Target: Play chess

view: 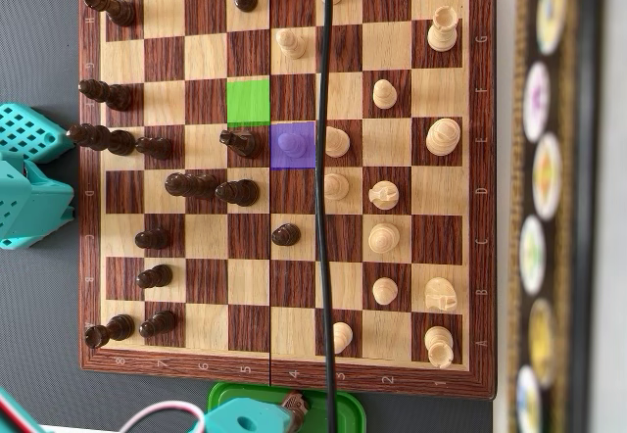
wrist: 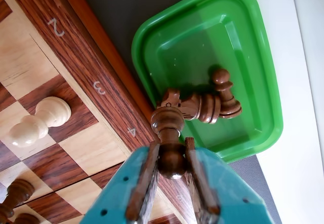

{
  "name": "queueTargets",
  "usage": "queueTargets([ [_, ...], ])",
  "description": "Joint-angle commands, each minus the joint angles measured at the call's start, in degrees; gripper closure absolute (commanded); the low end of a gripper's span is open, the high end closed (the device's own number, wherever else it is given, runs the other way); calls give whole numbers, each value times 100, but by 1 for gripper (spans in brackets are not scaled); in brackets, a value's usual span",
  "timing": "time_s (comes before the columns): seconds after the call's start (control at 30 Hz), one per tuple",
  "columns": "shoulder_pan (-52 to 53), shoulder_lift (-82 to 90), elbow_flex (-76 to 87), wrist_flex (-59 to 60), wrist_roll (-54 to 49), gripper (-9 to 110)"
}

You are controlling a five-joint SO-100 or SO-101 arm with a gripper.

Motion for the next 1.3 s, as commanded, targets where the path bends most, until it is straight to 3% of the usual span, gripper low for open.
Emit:
queueTargets([
  [0.0,44,70,-281,-149,-26,97],
  [0.23,-18,97,-281,-141,-264,90],
  [0.7,-132,369,-264,-97,-308,90],
  [0.9,-237,1441,0,-88,-308,91],
  [1.07,-404,2733,993,-141,-237,98],
  [1.27,-923,4219,2074,-149,-18,99],
])
